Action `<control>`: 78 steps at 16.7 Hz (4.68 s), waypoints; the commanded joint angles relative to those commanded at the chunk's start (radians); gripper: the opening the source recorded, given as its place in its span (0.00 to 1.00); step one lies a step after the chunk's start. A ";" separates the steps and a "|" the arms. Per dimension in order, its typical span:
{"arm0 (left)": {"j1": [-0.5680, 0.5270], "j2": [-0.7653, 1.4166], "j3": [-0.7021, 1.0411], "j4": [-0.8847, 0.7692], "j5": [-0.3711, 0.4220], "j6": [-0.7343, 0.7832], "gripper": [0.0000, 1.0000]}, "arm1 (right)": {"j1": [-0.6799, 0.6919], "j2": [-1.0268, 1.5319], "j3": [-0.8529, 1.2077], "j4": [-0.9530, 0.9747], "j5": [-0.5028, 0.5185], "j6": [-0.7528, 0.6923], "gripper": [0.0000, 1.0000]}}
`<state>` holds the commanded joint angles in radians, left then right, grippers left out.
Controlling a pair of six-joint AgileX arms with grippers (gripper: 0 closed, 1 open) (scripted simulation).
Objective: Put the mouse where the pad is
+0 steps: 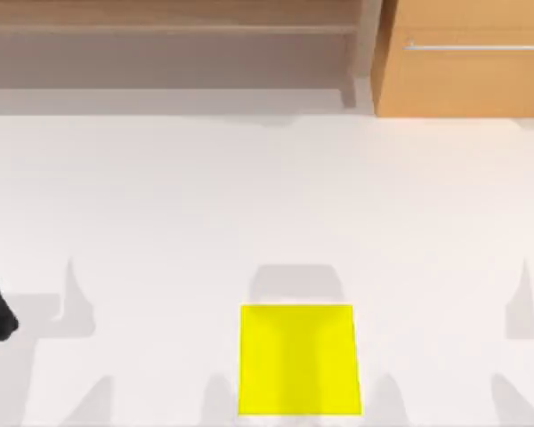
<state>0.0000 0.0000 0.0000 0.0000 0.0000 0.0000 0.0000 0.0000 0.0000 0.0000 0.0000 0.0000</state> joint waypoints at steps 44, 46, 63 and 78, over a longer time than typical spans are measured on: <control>0.000 0.000 0.000 0.000 0.000 0.000 1.00 | -0.239 1.735 1.077 -0.913 -0.001 -1.526 1.00; 0.000 0.000 0.000 0.000 0.000 0.000 1.00 | -0.239 1.778 1.020 -0.802 -0.001 -1.526 1.00; 0.000 0.000 0.000 0.000 0.000 0.000 1.00 | -0.239 1.836 0.943 -0.680 -0.001 -1.525 0.32; 0.000 0.000 0.000 0.000 0.000 0.000 1.00 | -0.238 1.791 0.967 -0.743 0.004 -1.507 0.00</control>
<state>0.0000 0.0000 0.0000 0.0000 0.0000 0.0000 -0.2381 1.7912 0.9670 -0.7429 0.0035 -1.5069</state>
